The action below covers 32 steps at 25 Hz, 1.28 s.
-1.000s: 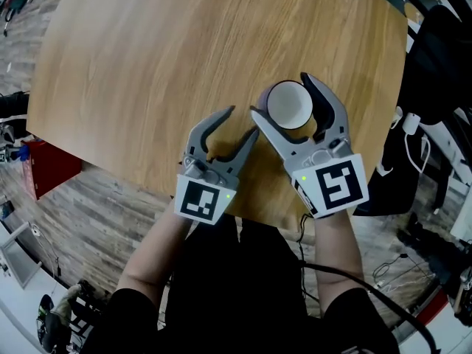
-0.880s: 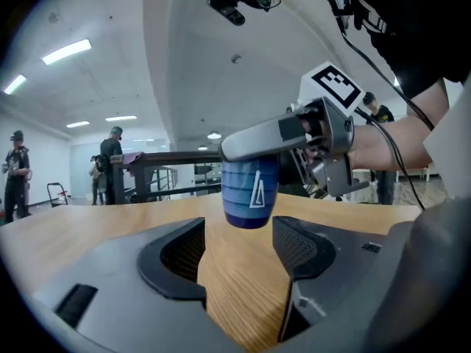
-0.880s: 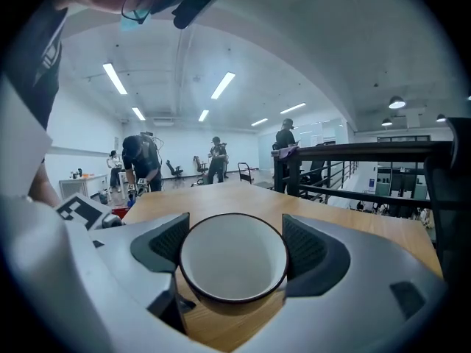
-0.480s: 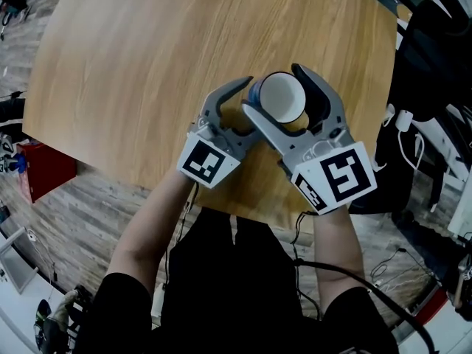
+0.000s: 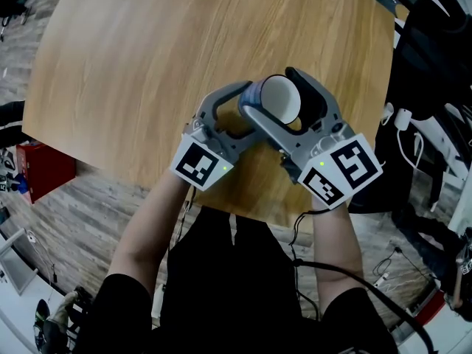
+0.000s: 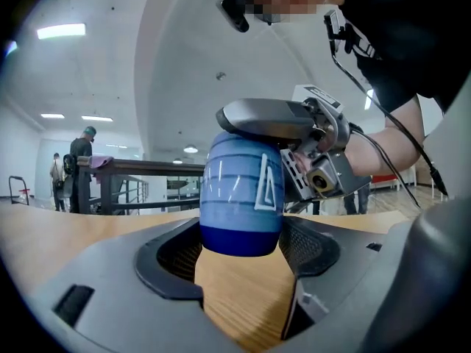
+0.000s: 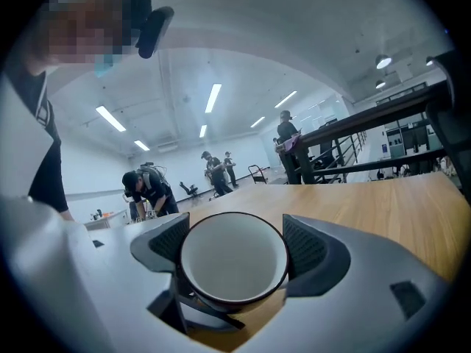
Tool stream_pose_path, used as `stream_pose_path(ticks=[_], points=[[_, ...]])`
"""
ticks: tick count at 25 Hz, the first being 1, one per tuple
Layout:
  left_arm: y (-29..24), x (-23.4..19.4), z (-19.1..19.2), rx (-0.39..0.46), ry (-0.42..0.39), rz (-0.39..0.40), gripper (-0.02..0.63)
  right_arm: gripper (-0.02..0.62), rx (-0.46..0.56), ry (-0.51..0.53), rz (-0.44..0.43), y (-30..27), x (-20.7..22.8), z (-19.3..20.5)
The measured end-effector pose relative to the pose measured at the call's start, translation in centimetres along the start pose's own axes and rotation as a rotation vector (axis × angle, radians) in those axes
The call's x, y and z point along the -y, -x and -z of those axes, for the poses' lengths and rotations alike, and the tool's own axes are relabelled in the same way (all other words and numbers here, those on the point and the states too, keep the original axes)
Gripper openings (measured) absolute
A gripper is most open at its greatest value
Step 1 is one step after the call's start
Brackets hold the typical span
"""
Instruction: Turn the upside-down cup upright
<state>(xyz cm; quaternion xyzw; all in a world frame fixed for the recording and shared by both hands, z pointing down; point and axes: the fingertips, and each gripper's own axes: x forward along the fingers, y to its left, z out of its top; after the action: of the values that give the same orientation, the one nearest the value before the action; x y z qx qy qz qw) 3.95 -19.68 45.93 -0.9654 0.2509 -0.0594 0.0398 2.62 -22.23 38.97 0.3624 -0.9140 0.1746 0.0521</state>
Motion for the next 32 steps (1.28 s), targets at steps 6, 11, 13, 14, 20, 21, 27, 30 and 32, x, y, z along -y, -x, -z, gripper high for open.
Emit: stream_pose_path(ticks=[6,11,13,14,20,21,27,30,32], points=[[0.5,0.1,-0.3,0.001,0.007,-0.008,0.336,0.356,0.049,-0.146,-0.057,0.3,0.8,0.0],[1.3,0.2,-0.1,-0.011,-0.001,-0.019,0.334,0.356,0.094,-0.234,-0.1,0.2,0.8,0.4],[1.7,0.2,0.1,-0.019,-0.005,-0.025,0.334,0.356,0.101,-0.236,-0.109,0.1,0.5,0.6],[1.8,0.2,0.2,-0.022,-0.004,-0.028,0.334,0.356,0.104,-0.232,-0.111,0.0,0.3,0.6],[2.0,0.3,0.0,-0.013,0.014,-0.036,0.334,0.354,0.112,-0.053,-0.054,0.2,0.3,0.5],[2.0,0.2,-0.2,-0.007,0.023,-0.038,0.334,0.354,0.087,-0.008,-0.049,0.1,0.2,1.0],[1.9,0.0,0.0,-0.02,0.04,-0.042,0.333,0.354,0.064,-0.07,-0.038,0.0,1.8,2.5],[1.7,0.0,0.4,-0.044,0.029,-0.042,0.329,0.354,0.068,-0.111,-0.028,0.2,2.3,2.9],[1.6,0.3,0.5,-0.057,0.015,-0.032,0.324,0.354,0.044,-0.102,-0.045,-0.4,1.8,3.5]])
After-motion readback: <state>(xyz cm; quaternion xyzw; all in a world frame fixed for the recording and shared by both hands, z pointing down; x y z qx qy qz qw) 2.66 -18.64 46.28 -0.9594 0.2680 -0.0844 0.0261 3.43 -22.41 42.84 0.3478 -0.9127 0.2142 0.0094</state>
